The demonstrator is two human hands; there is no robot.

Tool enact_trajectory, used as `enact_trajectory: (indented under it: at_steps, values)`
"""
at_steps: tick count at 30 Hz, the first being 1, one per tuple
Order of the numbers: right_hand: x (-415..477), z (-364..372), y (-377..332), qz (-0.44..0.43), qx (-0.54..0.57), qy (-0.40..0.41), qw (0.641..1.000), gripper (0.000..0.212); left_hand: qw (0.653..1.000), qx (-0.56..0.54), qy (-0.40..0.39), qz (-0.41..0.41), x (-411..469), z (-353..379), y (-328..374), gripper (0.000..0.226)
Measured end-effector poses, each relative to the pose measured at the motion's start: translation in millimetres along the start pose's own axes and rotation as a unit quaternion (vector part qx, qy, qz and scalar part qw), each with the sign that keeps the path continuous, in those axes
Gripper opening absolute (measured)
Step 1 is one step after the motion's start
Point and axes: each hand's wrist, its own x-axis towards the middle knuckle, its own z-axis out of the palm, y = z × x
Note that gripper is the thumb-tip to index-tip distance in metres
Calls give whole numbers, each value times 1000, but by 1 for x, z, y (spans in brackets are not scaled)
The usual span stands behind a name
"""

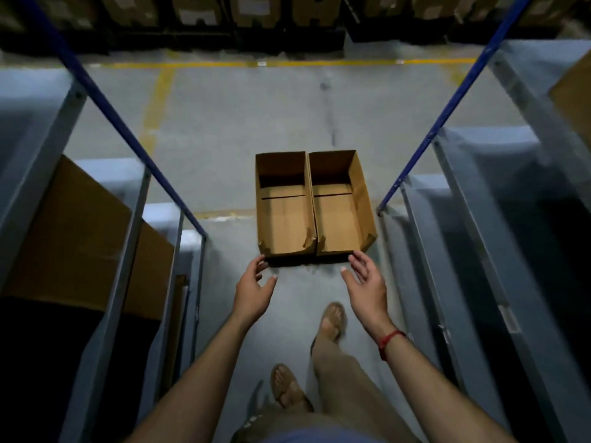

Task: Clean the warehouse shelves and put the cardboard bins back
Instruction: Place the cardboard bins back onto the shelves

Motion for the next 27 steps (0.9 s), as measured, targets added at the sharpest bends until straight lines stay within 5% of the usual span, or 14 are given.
enact_trajectory:
  at_steps: [8,14,27]
  values:
    - [100,41,1,71,4,-28,997,58,999,37,-12,-31,77,-10,18,60]
    - [189,65,11,195,42,-25,979,59,984,169,-47,-29,146,-14,35,60]
    - [314,101,40,268,-77,-84,957,60,980,136,-86,-117,258,9,23,59]
